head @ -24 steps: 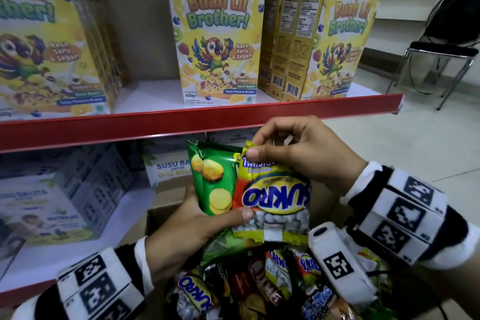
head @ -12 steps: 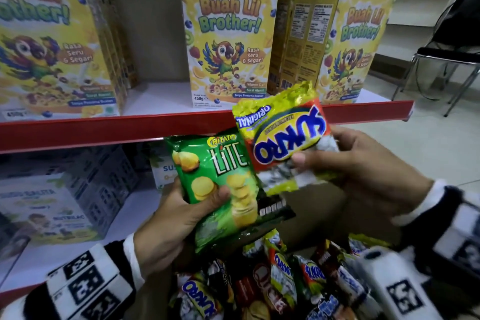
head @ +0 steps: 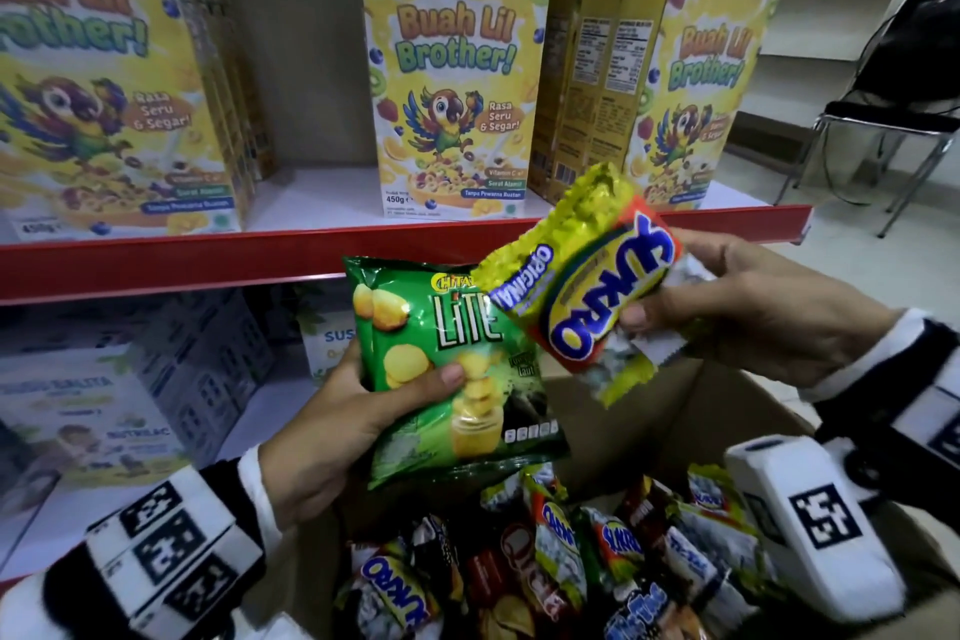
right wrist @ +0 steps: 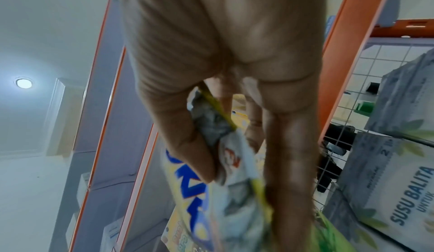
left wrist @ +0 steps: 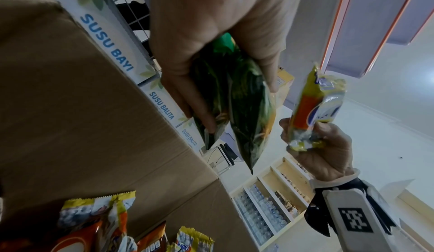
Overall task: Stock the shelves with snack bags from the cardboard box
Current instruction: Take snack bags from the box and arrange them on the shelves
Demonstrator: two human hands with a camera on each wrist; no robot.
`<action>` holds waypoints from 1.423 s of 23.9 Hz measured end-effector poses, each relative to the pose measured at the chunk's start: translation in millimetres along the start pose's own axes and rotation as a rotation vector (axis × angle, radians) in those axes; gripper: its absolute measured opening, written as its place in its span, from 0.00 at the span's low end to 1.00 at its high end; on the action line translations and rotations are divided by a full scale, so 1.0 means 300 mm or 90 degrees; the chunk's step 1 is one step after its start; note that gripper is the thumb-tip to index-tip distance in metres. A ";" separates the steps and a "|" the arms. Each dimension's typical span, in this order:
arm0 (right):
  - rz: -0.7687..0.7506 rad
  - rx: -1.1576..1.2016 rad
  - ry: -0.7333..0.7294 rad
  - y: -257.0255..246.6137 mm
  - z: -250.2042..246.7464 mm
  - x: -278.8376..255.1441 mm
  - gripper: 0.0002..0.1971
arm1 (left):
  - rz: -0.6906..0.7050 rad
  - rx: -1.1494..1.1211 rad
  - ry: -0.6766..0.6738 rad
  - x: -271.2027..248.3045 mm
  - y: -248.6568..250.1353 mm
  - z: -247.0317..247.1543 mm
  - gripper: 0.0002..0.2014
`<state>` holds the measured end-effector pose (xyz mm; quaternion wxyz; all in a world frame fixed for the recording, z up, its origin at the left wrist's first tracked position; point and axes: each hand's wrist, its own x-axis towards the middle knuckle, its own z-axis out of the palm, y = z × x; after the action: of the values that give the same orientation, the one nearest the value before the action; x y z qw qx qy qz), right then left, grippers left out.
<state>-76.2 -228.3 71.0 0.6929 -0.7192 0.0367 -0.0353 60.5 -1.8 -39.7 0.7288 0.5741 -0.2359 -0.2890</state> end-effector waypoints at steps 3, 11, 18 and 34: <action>0.005 0.009 0.004 -0.004 -0.005 0.004 0.25 | 0.010 0.004 0.013 -0.007 0.012 0.011 0.51; -0.016 0.083 -0.021 -0.036 -0.020 -0.005 0.26 | 0.007 0.014 -0.027 -0.014 0.009 0.034 0.49; -0.066 0.000 0.072 -0.011 0.013 0.012 0.12 | 0.086 0.050 -0.008 -0.003 0.049 0.069 0.42; -0.193 -0.062 0.065 -0.123 0.074 0.052 0.11 | 0.266 0.074 0.071 0.039 0.230 0.074 0.42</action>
<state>-58.3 -206.6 107.0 0.6409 -0.7468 -0.0356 -0.1740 64.4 -13.4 32.6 0.7506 0.5689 -0.3252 -0.0856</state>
